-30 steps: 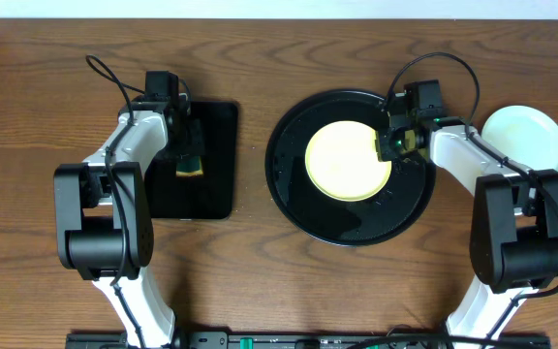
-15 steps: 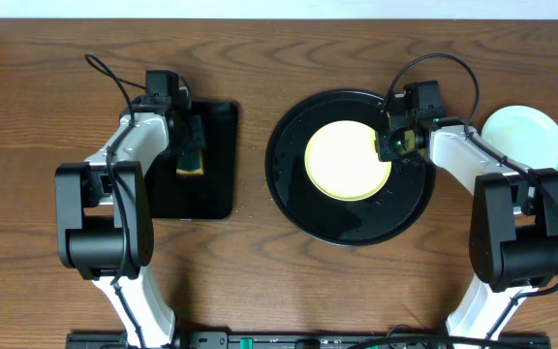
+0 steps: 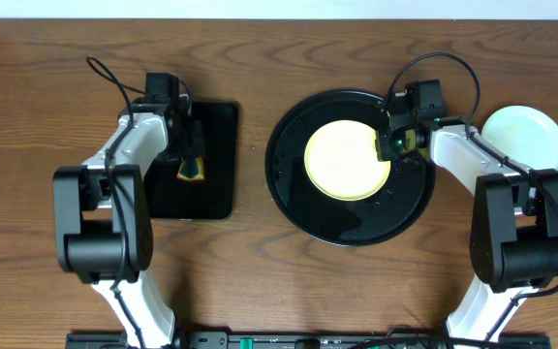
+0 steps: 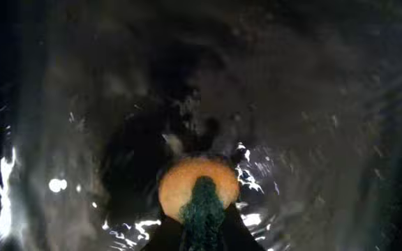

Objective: Clean dirty plates on tray and stack at the side
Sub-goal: 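Hold the sponge in the black tray with the left gripper, then lift the yellow plate with the right gripper and carry it right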

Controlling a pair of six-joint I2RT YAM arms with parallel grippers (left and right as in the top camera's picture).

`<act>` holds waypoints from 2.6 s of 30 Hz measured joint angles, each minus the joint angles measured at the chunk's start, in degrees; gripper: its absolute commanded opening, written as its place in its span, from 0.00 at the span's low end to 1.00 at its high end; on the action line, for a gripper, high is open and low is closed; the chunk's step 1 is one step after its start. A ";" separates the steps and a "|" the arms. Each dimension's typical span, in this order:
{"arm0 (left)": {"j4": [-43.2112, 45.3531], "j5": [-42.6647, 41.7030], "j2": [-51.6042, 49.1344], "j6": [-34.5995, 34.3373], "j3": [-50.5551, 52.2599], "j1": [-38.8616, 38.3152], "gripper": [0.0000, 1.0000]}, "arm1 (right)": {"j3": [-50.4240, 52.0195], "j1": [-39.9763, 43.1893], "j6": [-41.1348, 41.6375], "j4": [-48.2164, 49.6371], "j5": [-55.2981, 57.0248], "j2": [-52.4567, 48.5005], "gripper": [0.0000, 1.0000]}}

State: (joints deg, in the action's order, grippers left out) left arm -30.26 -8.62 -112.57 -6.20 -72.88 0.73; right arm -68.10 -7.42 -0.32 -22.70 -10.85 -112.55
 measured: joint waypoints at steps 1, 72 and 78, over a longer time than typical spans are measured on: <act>-1.05 0.04 1.97 0.00 0.55 0.00 0.08 | 0.00 0.00 0.02 0.00 0.00 0.00 0.08; -9.25 0.04 22.73 0.28 1.09 -3.45 0.08 | -0.37 -21.00 2.91 -3.67 43.34 22.23 0.01; -8.20 0.04 19.30 0.28 1.09 -3.45 0.08 | -0.37 -4.92 6.32 -3.61 18.29 22.23 0.01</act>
State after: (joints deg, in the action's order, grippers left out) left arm -38.46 -8.58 -93.27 -5.91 -71.79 -2.72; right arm -68.47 -12.34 6.00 -26.30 7.44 -90.32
